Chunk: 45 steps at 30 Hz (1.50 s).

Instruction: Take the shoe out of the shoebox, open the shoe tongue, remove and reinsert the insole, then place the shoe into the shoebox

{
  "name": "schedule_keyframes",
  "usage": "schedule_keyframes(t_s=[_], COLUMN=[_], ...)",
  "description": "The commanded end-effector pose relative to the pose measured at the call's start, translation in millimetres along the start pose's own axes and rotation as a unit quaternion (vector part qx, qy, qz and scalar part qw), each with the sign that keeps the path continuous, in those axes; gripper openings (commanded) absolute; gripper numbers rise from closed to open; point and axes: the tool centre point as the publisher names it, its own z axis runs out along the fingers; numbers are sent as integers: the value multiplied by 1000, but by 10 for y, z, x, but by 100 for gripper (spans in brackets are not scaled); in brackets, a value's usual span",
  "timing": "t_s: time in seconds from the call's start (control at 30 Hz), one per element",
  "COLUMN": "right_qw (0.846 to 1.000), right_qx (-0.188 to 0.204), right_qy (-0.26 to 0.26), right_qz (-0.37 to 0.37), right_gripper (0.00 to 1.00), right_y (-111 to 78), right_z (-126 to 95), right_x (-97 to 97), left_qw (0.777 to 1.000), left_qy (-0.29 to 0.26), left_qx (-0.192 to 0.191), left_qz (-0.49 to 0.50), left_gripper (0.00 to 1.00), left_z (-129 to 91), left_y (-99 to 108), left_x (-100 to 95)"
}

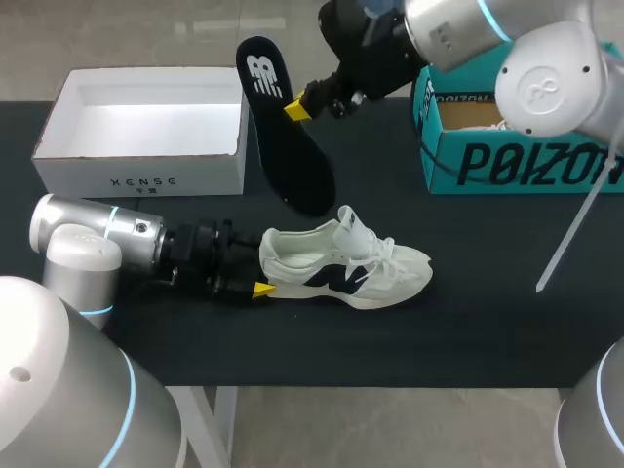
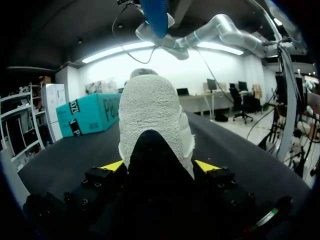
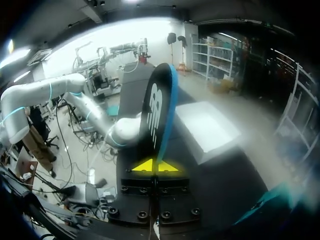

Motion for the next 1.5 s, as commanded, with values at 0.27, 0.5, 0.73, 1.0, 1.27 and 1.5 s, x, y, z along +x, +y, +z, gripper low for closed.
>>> schedule_keyframes(t_s=[0.27,0.5,0.73,1.0,1.27,1.5], right_qw=[997,996,996,996,996,996], right_qx=[-46,-56,-53,-53,-53,-53], right_qy=[44,57,54,54,54,54], right_qz=[46,49,51,51,51,51], right_gripper=[0,0,0,0,0,0], right_y=[-205,-137,-74,-74,-74,-74], right_z=[-218,-403,-471,-471,-471,-471], right_x=[358,483,468,468,468,468], left_qw=[1000,1000,1000,1000,1000,1000], left_qy=[0,0,0,0,0,0], left_qx=[-1,-1,-1,-1,-1,-1], left_qz=[1,1,1,1,1,1], left_gripper=[0,0,0,0,0,0], left_z=[5,5,5,5,5,5], left_y=[4,4,4,4,4,4], left_x=[7,7,7,7,7,7])
